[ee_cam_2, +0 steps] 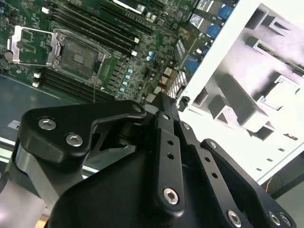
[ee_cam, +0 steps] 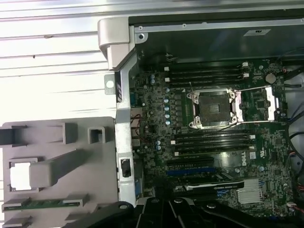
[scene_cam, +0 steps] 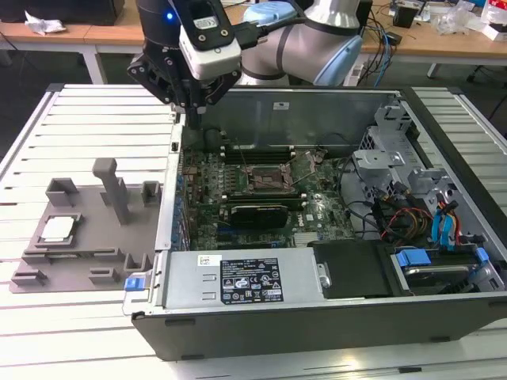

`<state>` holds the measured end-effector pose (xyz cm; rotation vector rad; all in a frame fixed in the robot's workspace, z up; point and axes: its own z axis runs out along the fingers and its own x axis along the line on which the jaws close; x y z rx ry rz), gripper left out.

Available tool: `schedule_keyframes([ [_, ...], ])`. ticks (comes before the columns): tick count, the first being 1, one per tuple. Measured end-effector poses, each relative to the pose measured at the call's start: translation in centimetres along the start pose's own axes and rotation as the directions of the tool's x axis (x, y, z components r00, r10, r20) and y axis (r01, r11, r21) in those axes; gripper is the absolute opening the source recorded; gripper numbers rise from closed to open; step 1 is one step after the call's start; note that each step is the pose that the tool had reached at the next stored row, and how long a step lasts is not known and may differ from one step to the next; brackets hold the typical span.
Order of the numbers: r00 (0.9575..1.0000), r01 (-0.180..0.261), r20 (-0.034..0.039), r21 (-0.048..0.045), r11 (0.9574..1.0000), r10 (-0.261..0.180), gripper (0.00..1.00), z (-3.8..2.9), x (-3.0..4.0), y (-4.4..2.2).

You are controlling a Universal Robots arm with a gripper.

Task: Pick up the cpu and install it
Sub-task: 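Reach for the cpu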

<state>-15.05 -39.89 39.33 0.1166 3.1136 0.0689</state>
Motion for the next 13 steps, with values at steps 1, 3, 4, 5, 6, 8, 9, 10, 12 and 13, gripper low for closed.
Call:
schedule_keyframes([
  [1, 1.0000, 0.000, -0.0001, 0.0000, 1.0000, 0.000, 0.11, -0.01, 0.24, -0.02],
  [3, 1.0000, 0.000, 0.0000, 0.0000, 1.0000, 0.000, 0.11, -0.02, 0.69, -0.05],
  [4, 1.0000, 0.000, 0.0000, 0.0000, 1.0000, 0.000, 0.11, -0.03, 1.10, -0.08],
  [5, 1.0000, 0.000, 0.0000, 0.0000, 1.0000, 0.000, 0.11, -0.04, 1.48, -0.11],
  [6, 1.0000, 0.000, -0.0001, 0.0001, 1.0000, 0.000, 0.11, -0.05, 1.66, -0.12],
  [8, 1.0000, 0.000, 0.0000, 0.0001, 1.0000, 0.000, 0.11, -0.06, 2.02, -0.15],
  [9, 1.0000, 0.000, 0.0000, 0.0000, 1.0000, 0.000, 0.11, -0.06, 2.29, -0.17],
  [10, 1.0000, 0.000, 0.0000, 0.0000, 1.0000, 0.000, 0.11, -0.07, 2.46, -0.18],
  [12, 1.0000, 0.000, 0.0000, 0.0000, 1.0000, 0.000, 0.11, -0.08, 2.99, -0.22],
  [13, 1.0000, 0.000, 0.0000, 0.0000, 1.0000, 0.000, 0.11, -0.09, 3.39, -0.25],
])
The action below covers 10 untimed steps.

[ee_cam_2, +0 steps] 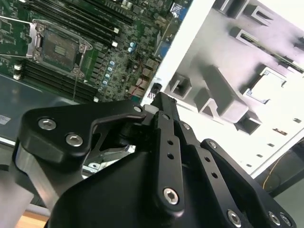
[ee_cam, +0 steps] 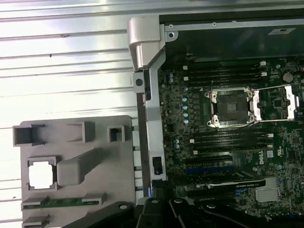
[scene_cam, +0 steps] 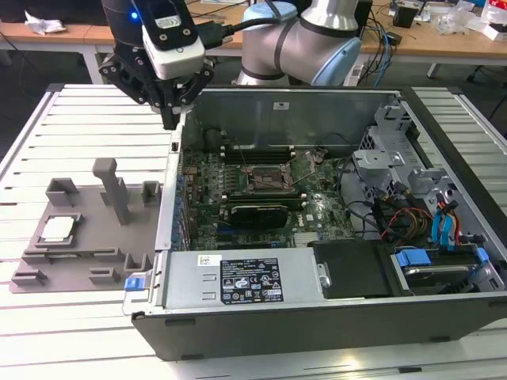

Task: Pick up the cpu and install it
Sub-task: 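Reach for the cpu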

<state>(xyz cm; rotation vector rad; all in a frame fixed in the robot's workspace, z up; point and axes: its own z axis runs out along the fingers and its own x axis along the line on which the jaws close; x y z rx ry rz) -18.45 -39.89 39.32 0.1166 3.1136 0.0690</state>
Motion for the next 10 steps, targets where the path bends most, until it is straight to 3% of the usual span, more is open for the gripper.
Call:
schedule_keyframes([
  [5, 1.0000, 0.000, 0.0000, 0.0001, 1.0000, 0.000, 0.11, -0.05, 1.82, -0.14],
  [8, 1.0000, 0.000, 0.0000, 0.0001, 1.0000, 0.000, 0.11, -0.09, 3.39, -0.25],
  [10, 1.0000, 0.000, -0.0001, 0.0001, 1.0000, 0.000, 0.11, -0.10, 3.91, -0.29],
])
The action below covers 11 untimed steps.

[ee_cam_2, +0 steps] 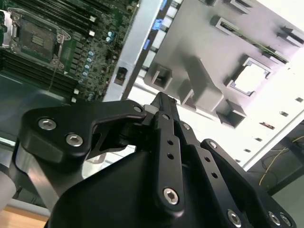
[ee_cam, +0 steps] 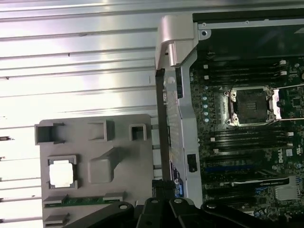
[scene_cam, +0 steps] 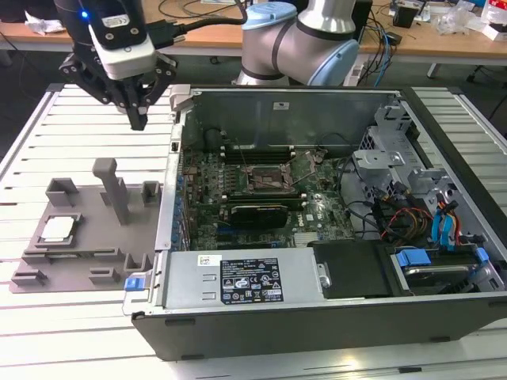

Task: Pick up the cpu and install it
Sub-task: 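Reach for the cpu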

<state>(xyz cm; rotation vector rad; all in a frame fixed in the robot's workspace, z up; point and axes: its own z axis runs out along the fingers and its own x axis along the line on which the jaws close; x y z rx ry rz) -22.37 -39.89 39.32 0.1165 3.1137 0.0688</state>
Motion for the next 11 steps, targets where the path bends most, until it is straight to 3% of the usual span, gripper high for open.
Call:
schedule_keyframes([
  [2, 1.0000, 0.000, 0.0001, -0.0001, 1.0000, 0.000, 0.11, -0.02, 1.37, -0.10],
  [6, 1.0000, 0.000, 0.0000, 0.0000, 1.0000, 0.000, 0.11, -0.04, 2.32, -0.17],
  [11, 1.0000, 0.000, 0.0001, -0.0001, 1.0000, 0.000, 0.11, -0.07, 3.99, -0.30],
])
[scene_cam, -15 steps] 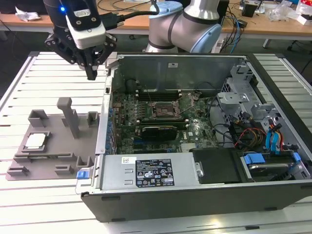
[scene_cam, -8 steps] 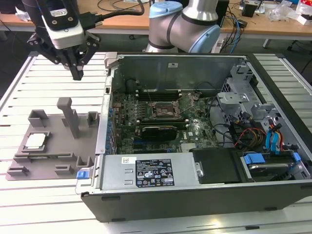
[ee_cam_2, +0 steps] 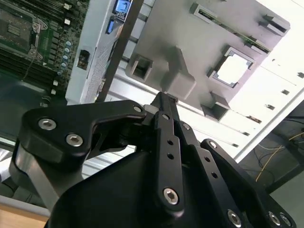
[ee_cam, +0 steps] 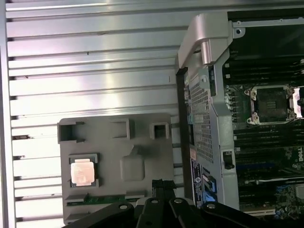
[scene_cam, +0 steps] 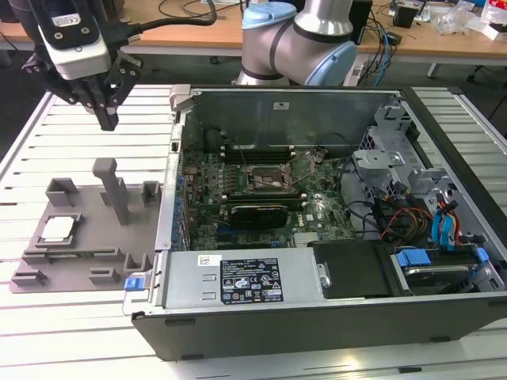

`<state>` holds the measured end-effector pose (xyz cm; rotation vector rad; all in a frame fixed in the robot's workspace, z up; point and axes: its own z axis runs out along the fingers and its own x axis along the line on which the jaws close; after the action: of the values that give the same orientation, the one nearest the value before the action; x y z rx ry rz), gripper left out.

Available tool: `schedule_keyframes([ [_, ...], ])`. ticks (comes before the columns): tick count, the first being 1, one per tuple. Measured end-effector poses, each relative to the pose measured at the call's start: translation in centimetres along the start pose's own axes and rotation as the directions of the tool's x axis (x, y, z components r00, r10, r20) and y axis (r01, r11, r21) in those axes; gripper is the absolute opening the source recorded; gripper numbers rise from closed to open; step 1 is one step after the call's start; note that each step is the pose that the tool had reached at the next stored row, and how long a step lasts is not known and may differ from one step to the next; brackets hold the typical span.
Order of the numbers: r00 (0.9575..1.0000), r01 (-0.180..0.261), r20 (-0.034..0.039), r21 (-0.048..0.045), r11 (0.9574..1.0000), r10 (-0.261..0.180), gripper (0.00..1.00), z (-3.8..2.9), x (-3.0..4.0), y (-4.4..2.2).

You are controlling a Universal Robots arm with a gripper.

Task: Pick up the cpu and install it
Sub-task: 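Reach for the cpu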

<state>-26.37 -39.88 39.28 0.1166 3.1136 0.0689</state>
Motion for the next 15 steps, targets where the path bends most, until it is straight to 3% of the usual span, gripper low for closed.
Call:
schedule_keyframes([
  [11, 1.0000, 0.000, -0.0001, 0.0001, 1.0000, 0.000, 0.11, -0.05, 2.71, -0.20],
  [15, 1.0000, 0.000, -0.0001, 0.0002, 1.0000, 0.000, 0.11, -0.07, 3.40, -0.25],
])
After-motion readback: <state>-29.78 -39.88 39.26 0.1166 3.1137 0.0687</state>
